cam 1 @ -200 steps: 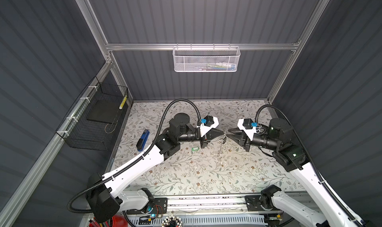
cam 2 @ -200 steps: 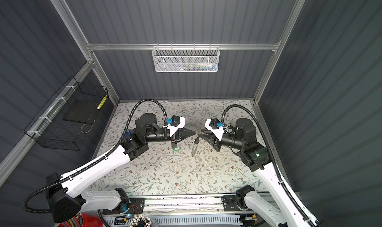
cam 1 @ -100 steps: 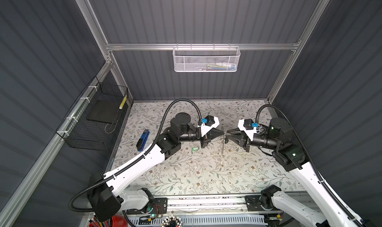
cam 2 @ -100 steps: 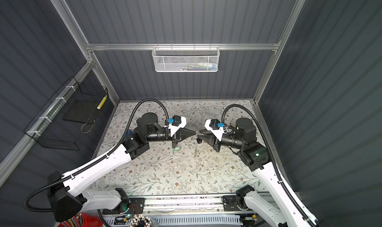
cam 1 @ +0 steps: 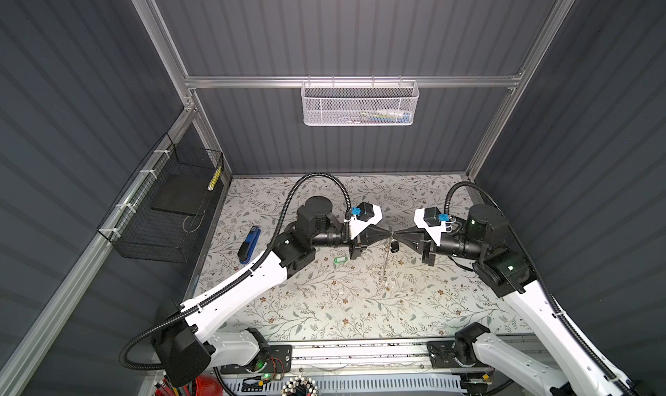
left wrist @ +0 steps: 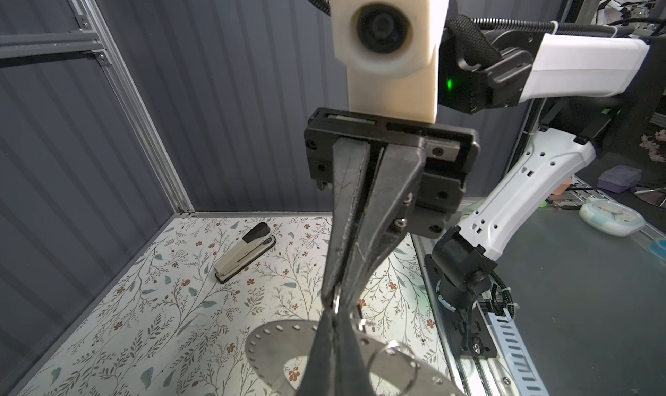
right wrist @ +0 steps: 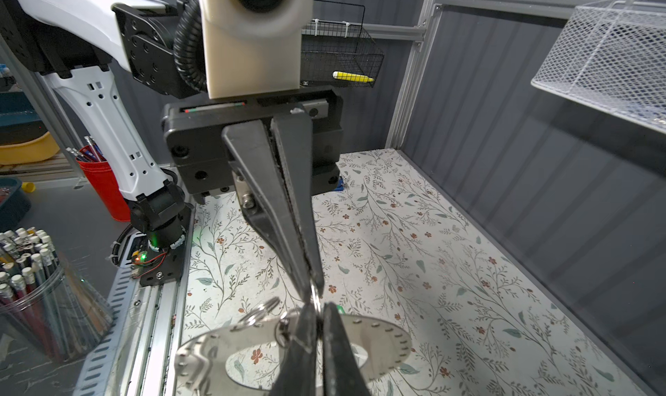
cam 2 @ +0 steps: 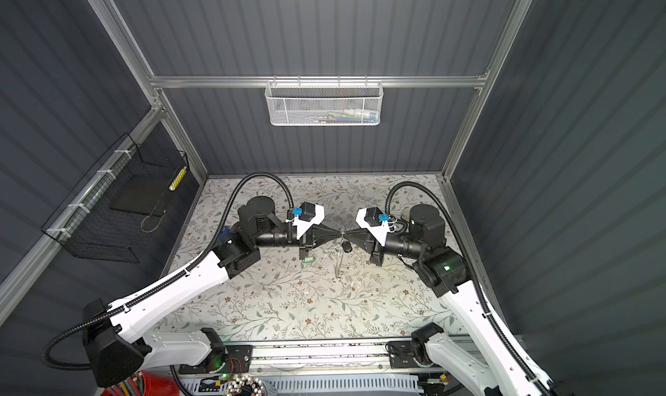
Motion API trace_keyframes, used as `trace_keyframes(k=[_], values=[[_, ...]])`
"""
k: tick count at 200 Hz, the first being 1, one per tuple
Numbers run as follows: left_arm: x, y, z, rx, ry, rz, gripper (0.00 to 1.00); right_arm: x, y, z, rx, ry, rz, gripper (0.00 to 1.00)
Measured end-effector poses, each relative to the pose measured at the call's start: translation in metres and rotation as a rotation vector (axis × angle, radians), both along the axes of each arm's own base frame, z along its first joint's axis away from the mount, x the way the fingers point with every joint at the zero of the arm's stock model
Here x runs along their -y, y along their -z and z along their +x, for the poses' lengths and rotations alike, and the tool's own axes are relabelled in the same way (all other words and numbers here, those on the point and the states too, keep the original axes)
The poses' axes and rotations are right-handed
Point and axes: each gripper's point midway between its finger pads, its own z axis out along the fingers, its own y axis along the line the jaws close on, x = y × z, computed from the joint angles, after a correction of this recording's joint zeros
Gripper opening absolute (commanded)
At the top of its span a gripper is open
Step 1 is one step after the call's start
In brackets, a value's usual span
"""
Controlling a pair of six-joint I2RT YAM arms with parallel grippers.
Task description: Put the keys on the keyring
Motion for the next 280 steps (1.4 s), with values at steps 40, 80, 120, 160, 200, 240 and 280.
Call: trace_keyframes(k=[40, 80, 120, 160, 200, 240, 280], values=[[-0.001, 0.006, 0.002, 0.03, -0.011, 0.034, 0.27, 0.001, 0.007, -0.003, -0.048, -0.01, -0.029, 0.0], [-0.007, -0.003, 0.01, 0.11, -0.06, 0.105, 0.28, 0.004, 0.013, -0.003, -0.125, -0.002, -0.104, 0.0], [-0.006, 0.003, 0.018, 0.14, -0.088, 0.176, 0.27, 0.009, 0.02, -0.002, -0.18, 0.021, -0.181, 0.0], [-0.006, 0.024, 0.016, 0.179, -0.054, 0.251, 0.25, 0.013, 0.032, -0.001, -0.243, 0.042, -0.249, 0.0], [0.001, 0.021, 0.007, 0.227, -0.009, 0.264, 0.25, 0.013, 0.035, -0.001, -0.291, 0.043, -0.294, 0.0], [0.014, 0.016, -0.002, 0.254, 0.036, 0.278, 0.24, 0.012, 0.036, -0.004, -0.322, 0.034, -0.335, 0.0], [0.015, 0.029, -0.003, 0.248, 0.038, 0.327, 0.24, 0.013, 0.042, -0.007, -0.342, 0.035, -0.368, 0.0]])
